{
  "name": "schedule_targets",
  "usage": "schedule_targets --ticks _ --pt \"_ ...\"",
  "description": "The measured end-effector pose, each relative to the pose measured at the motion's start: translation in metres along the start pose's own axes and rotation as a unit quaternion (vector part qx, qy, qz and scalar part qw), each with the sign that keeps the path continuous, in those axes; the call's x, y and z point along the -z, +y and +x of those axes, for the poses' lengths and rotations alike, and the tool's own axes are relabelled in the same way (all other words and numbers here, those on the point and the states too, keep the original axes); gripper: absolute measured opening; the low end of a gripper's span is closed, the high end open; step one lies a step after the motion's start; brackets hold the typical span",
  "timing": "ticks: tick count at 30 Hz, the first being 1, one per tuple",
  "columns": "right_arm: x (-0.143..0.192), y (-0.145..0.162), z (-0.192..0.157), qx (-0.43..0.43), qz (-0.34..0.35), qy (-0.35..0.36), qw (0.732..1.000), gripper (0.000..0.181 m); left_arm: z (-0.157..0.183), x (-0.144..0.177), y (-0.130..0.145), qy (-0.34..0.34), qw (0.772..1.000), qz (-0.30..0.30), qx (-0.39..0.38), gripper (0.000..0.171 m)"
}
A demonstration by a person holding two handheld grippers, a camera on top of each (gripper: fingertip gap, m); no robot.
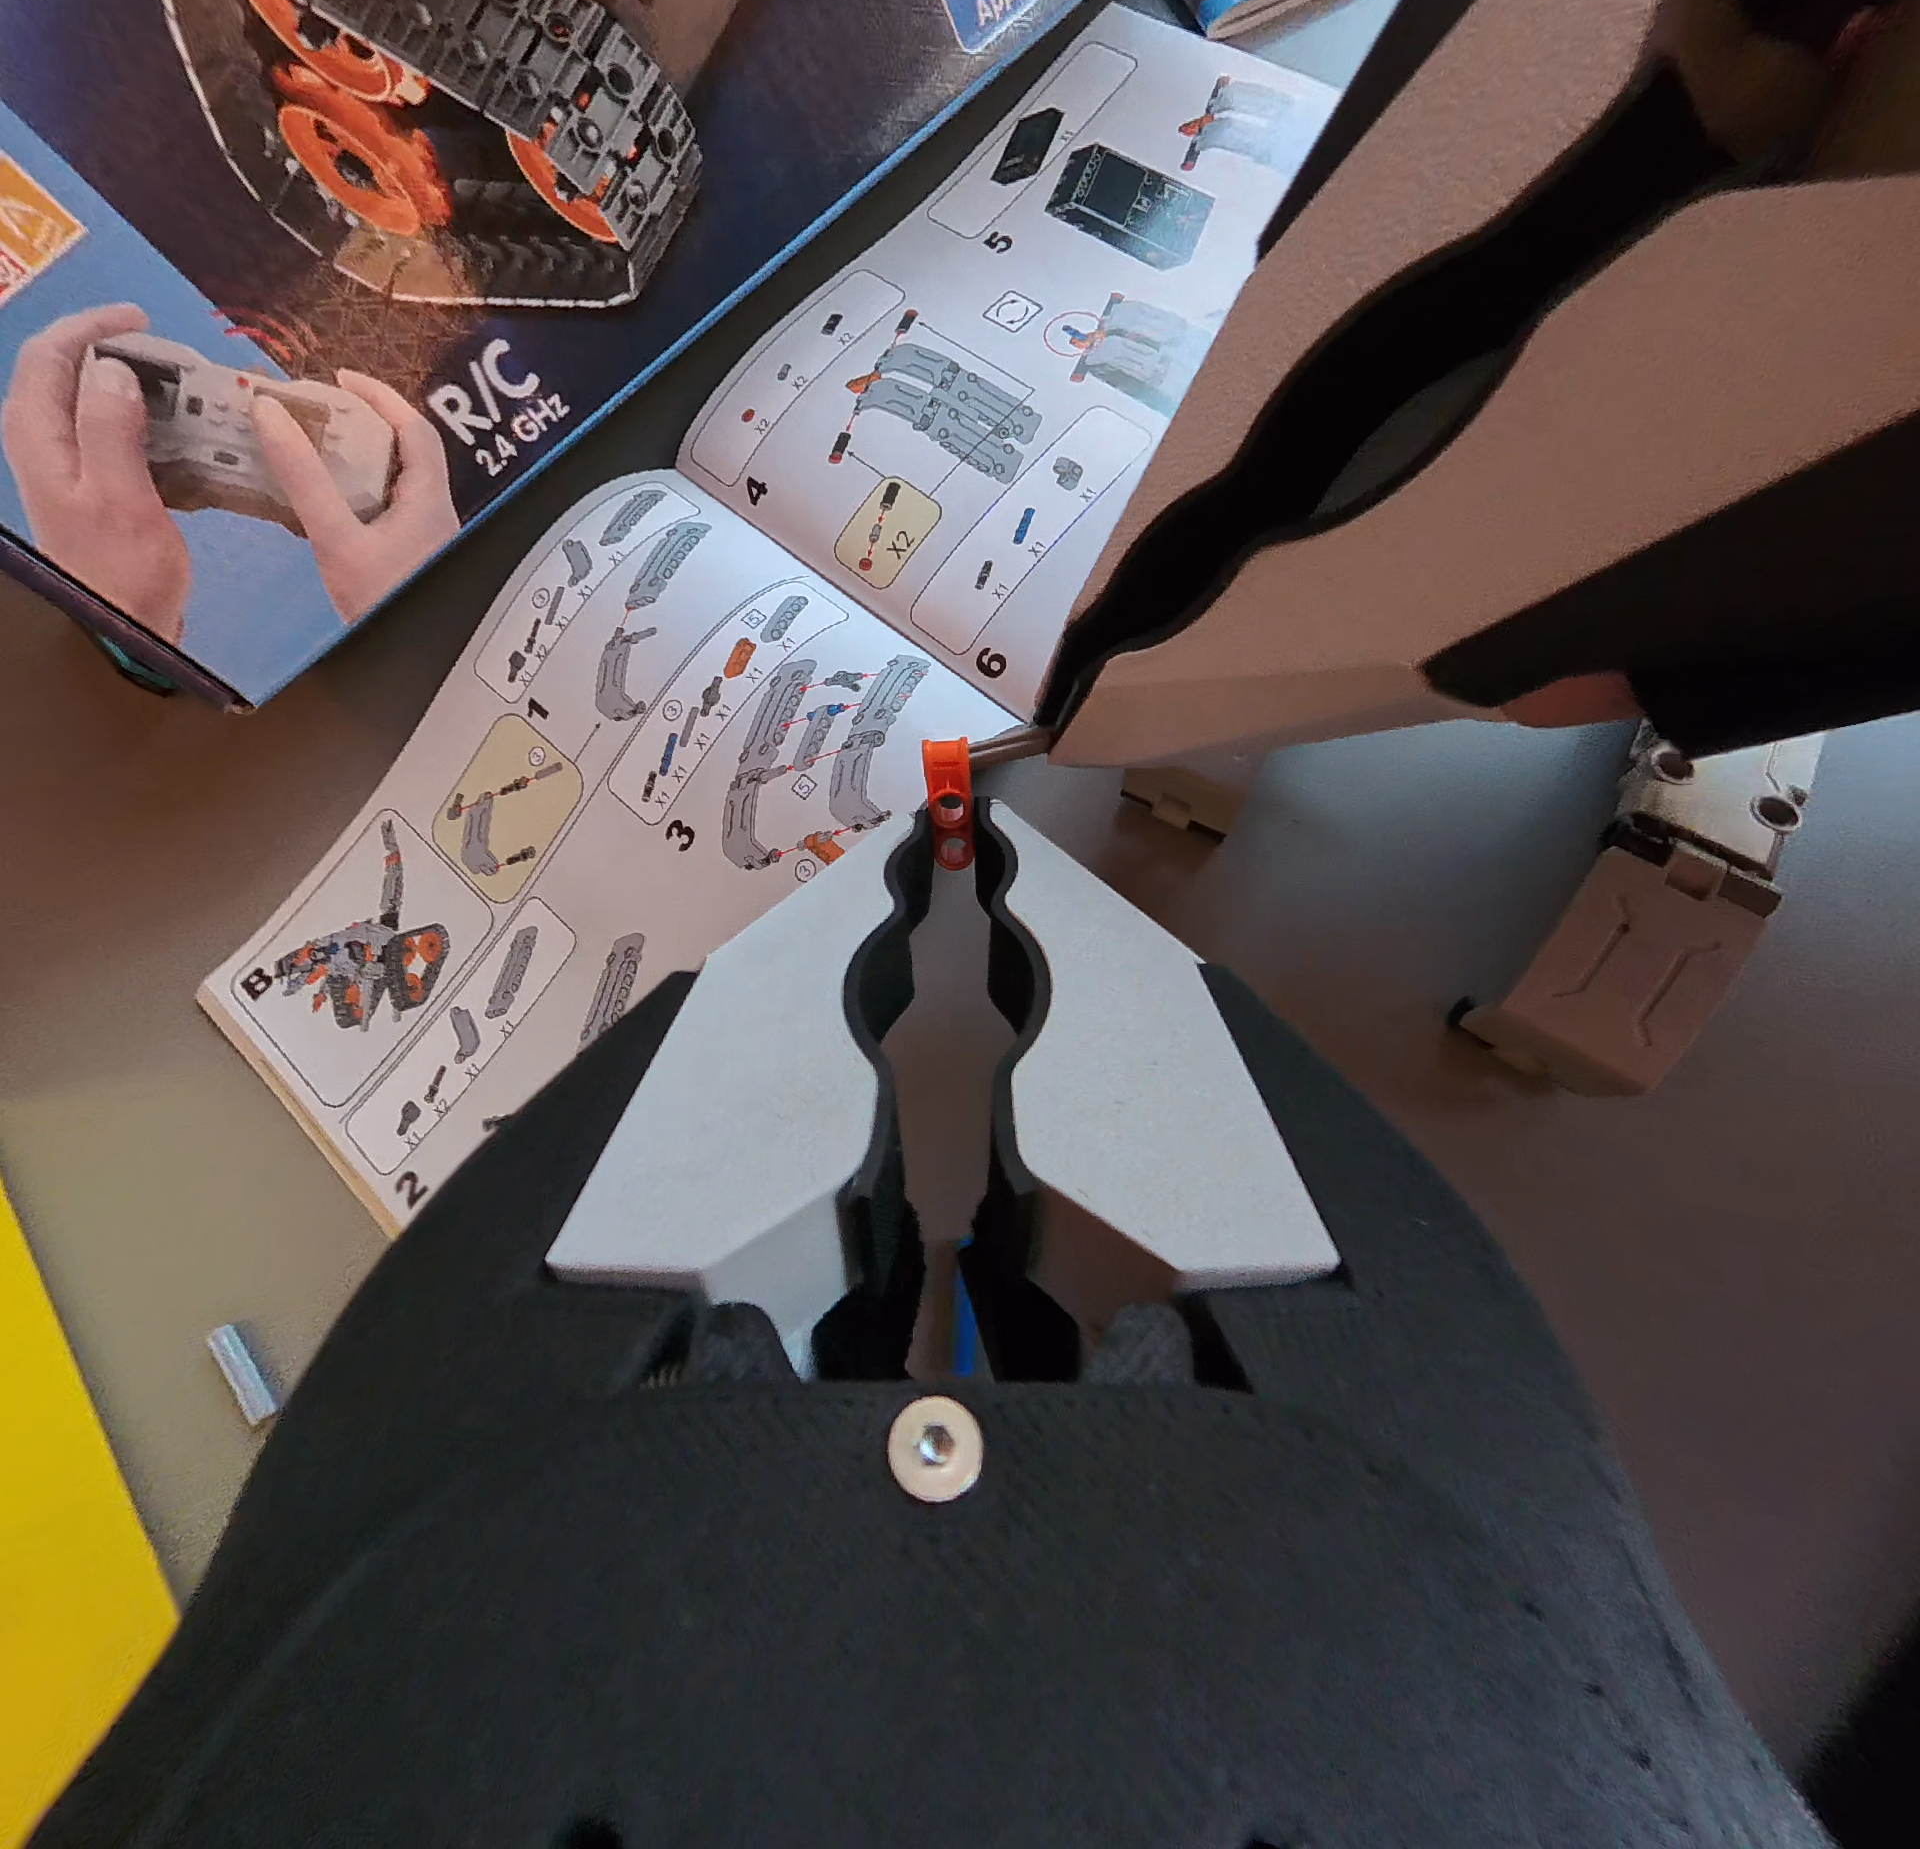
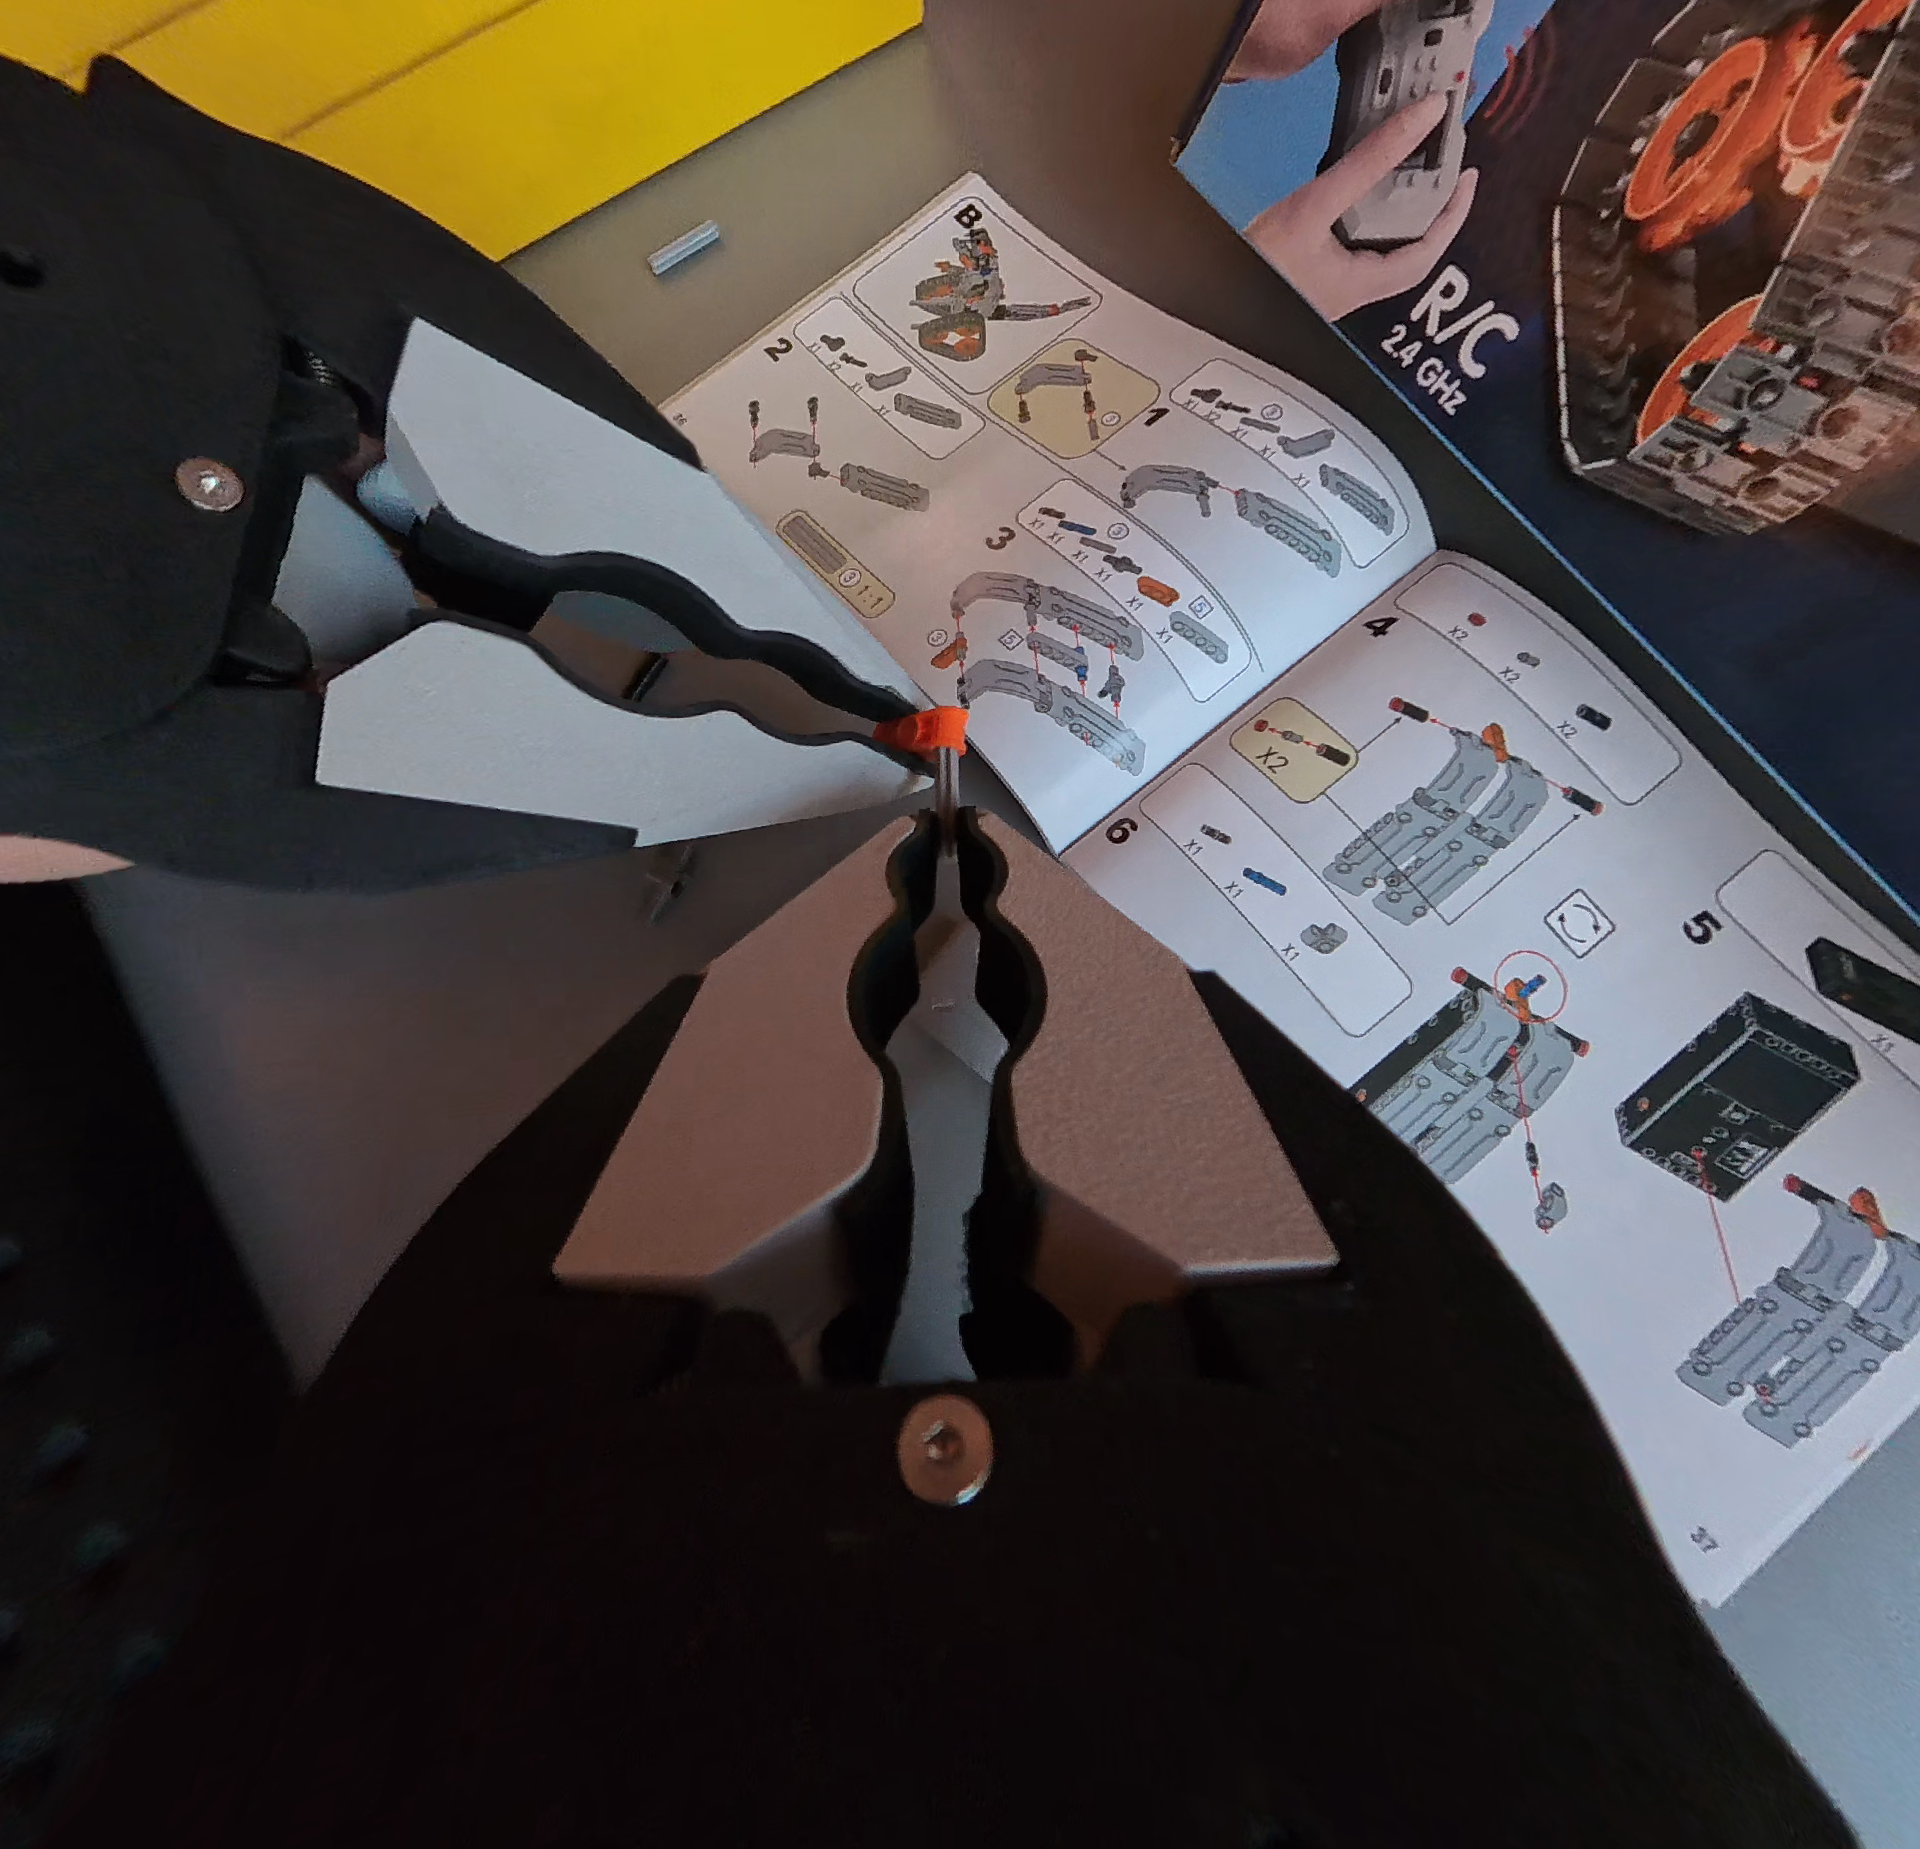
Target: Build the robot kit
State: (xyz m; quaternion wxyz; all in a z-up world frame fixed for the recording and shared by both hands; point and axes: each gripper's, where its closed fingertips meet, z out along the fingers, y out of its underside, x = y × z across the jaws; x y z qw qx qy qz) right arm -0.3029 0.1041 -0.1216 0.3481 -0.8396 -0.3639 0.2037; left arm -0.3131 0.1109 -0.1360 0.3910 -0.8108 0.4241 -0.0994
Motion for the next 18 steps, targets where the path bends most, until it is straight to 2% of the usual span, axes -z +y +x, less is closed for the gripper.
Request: schedule_targets --ticks 8,13,16,18 --pt "-0.001 -0.007 -0.001 0.023 0.018 0.020 0.999 0.003 -0.005 0.002 0.000 -0.015 1.000 -0.001 -0.002 0.006" --pt "-0.002 -0.015 -0.003 -0.004 0.045 0.011 0.999 0.003 -0.013 0.007 -0.003 -0.063 0.998 -0.002 -0.031 0.006" --pt "-0.001 -0.019 -0.004 -0.010 0.063 0.006 0.998 0.002 -0.014 0.008 -0.004 -0.045 0.999 0.005 -0.009 0.006" --pt "0.001 -0.021 -0.005 0.014 0.070 0.008 0.997 0.002 -0.013 0.009 -0.004 -0.028 0.999 0.005 -0.020 0.006"
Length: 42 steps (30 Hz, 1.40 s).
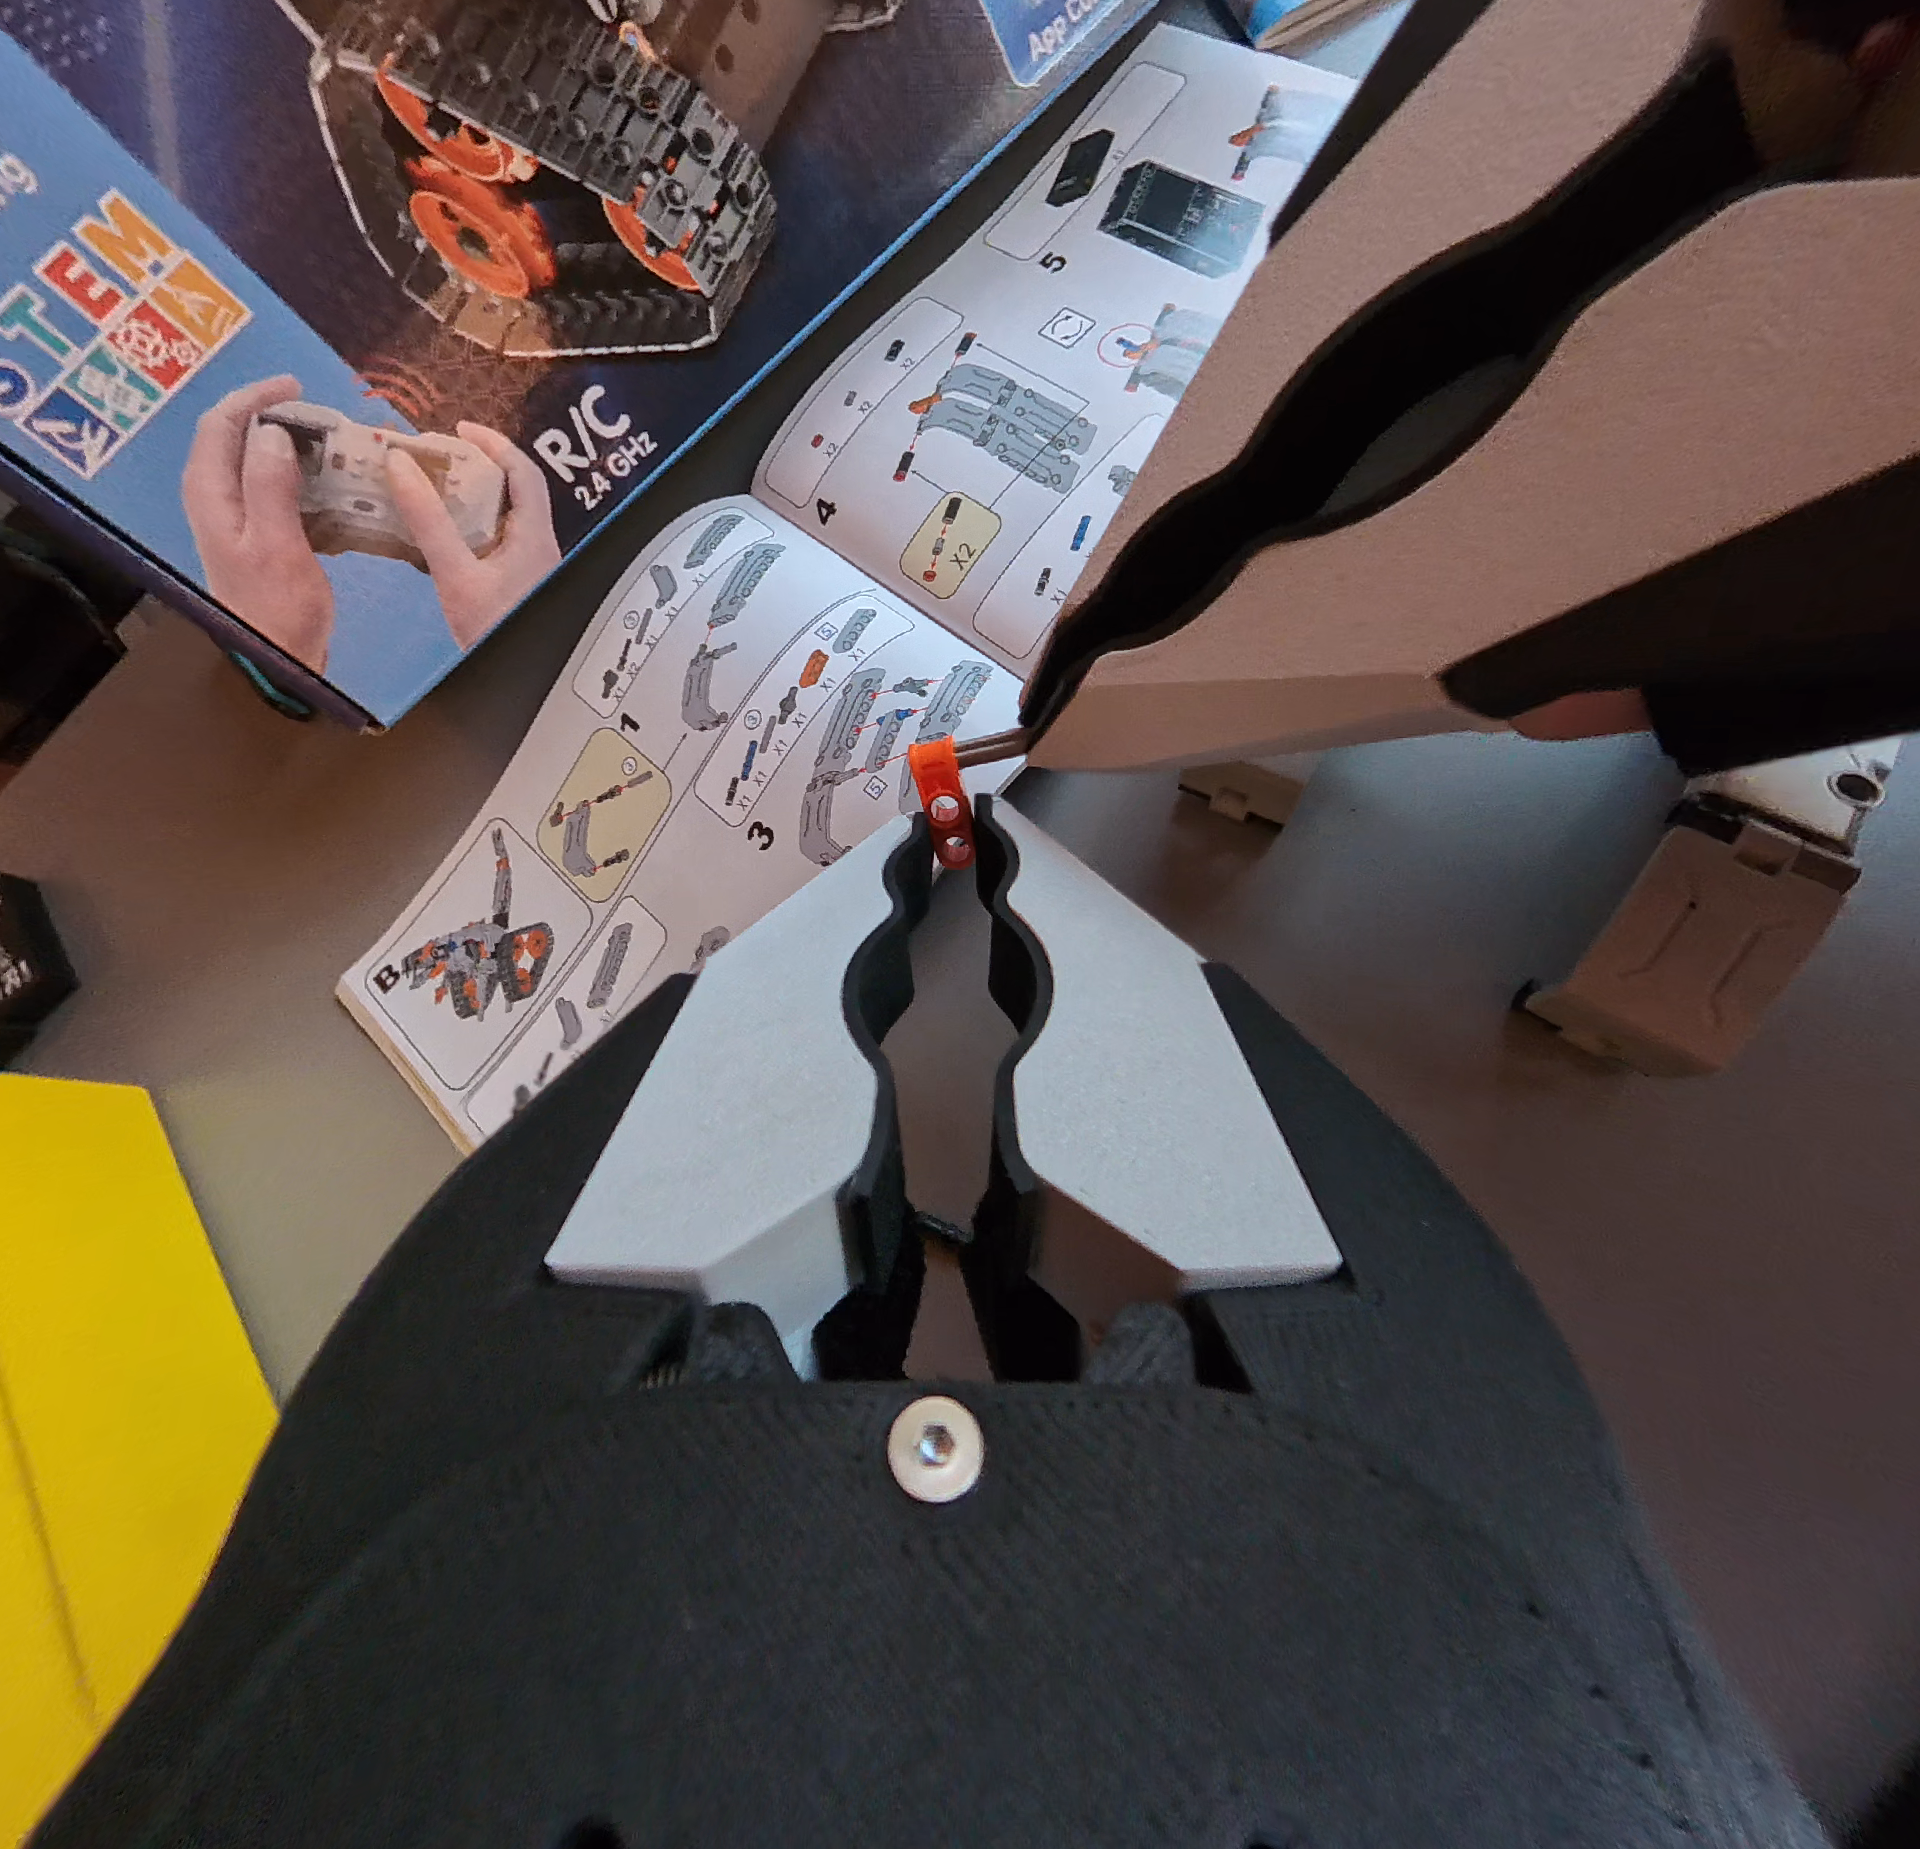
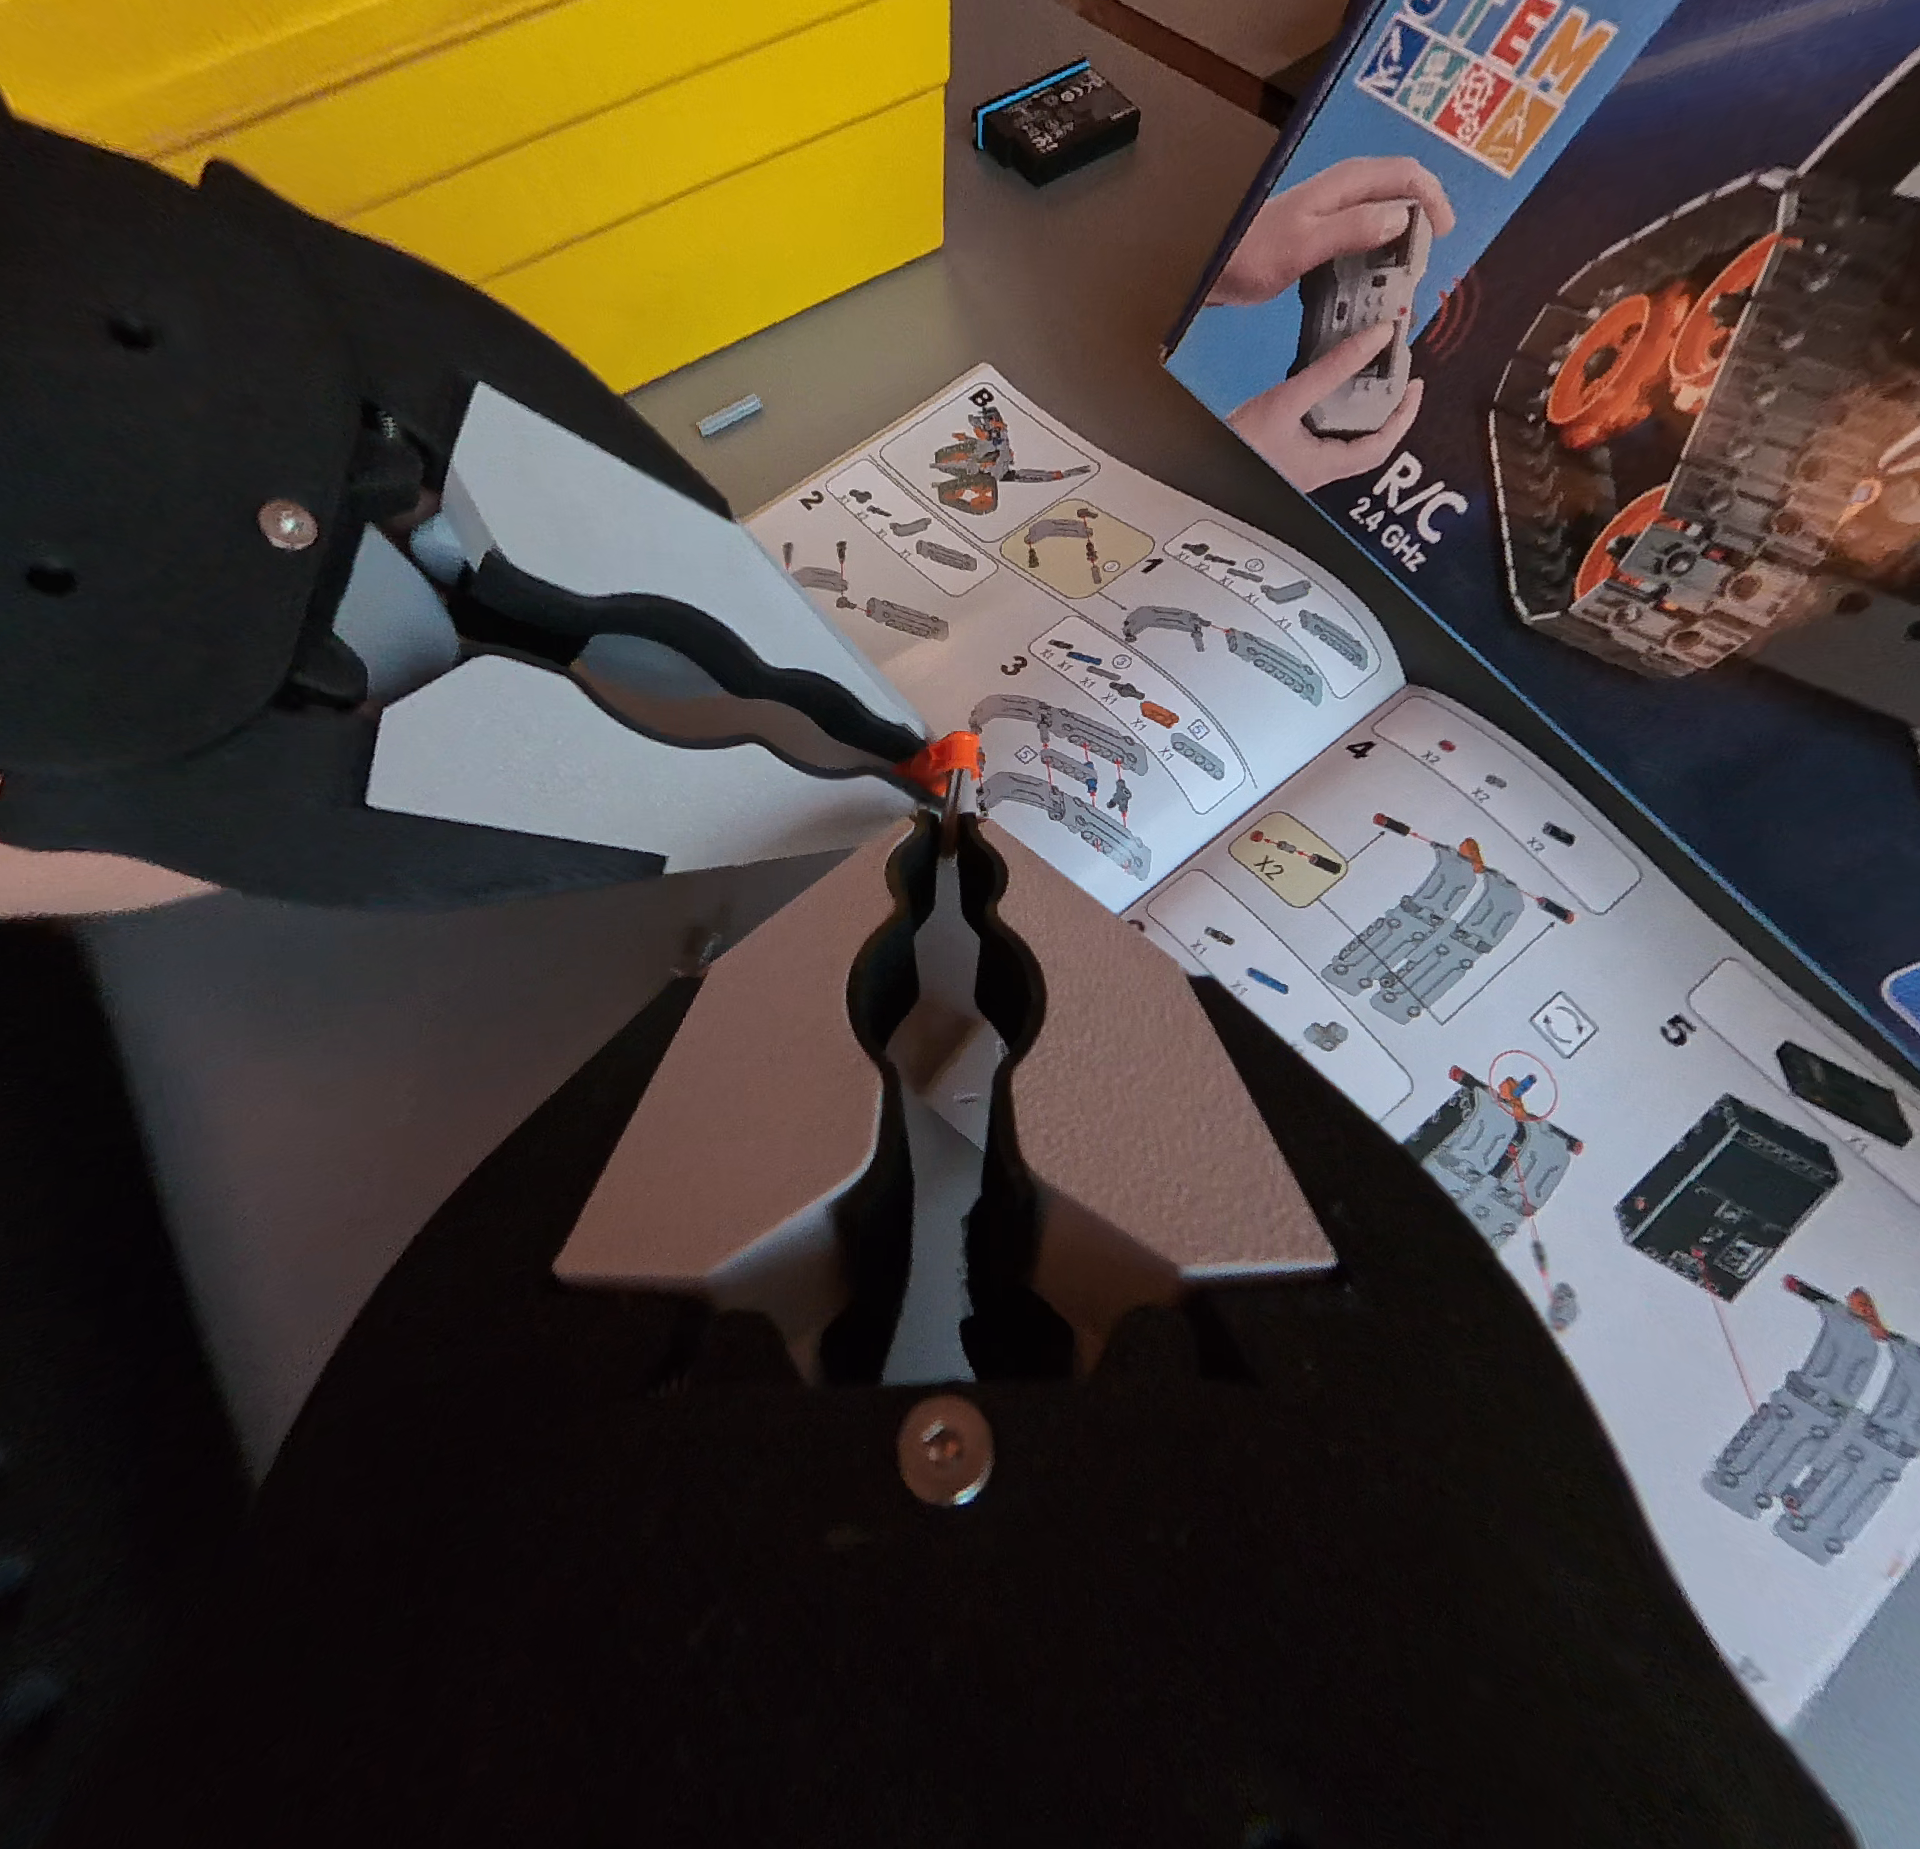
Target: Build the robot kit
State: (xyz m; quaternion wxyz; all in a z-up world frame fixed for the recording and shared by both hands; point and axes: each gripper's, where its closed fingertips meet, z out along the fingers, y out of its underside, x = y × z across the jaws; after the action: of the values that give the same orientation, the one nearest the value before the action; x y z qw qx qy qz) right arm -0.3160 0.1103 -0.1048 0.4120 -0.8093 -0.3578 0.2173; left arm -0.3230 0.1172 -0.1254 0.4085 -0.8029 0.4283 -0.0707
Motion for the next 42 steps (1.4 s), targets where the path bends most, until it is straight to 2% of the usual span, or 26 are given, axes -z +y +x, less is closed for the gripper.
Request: schedule_targets --ticks 6,13,24,29,31,33,35,37,40,42 --pt "0.000 0.001 0.001 0.013 0.001 0.002 1.000 0.002 -0.001 0.000 0.000 -0.012 0.999 0.001 -0.044 0.006" --pt "0.004 -0.007 0.002 0.007 0.025 0.004 1.000 0.002 0.000 0.003 -0.006 0.008 1.000 0.023 -0.012 0.007" --pt "0.005 -0.010 0.002 0.018 0.034 0.001 0.999 0.002 -0.001 0.005 -0.009 0.012 0.999 0.037 -0.003 0.007" --pt "0.004 0.001 -0.003 0.037 0.016 -0.047 0.998 0.004 0.003 0.003 -0.004 0.047 0.998 0.031 0.005 0.006" --pt "0.010 -0.002 -0.009 0.057 0.033 -0.073 0.995 0.011 0.008 0.005 -0.007 0.082 0.996 0.043 0.018 0.006" --pt "0.020 -0.007 -0.008 0.087 0.051 -0.082 0.992 0.032 0.011 0.008 -0.008 0.098 0.994 0.049 0.009 0.006" --pt "0.034 -0.009 -0.011 0.138 0.068 -0.113 0.982 0.039 0.012 0.010 -0.009 0.100 0.993 0.056 -0.019 0.006" --pt "0.046 -0.005 -0.012 0.196 0.076 -0.131 0.969 0.052 0.026 0.016 -0.012 0.130 0.987 0.072 -0.069 0.006" --pt "0.057 0.008 -0.026 0.264 0.073 -0.175 0.946 0.056 0.039 0.020 -0.014 0.125 0.979 0.084 -0.140 0.006" --pt "0.057 0.017 -0.030 0.301 0.054 -0.175 0.936 0.056 0.050 0.021 -0.013 0.139 0.972 0.084 -0.167 0.006"
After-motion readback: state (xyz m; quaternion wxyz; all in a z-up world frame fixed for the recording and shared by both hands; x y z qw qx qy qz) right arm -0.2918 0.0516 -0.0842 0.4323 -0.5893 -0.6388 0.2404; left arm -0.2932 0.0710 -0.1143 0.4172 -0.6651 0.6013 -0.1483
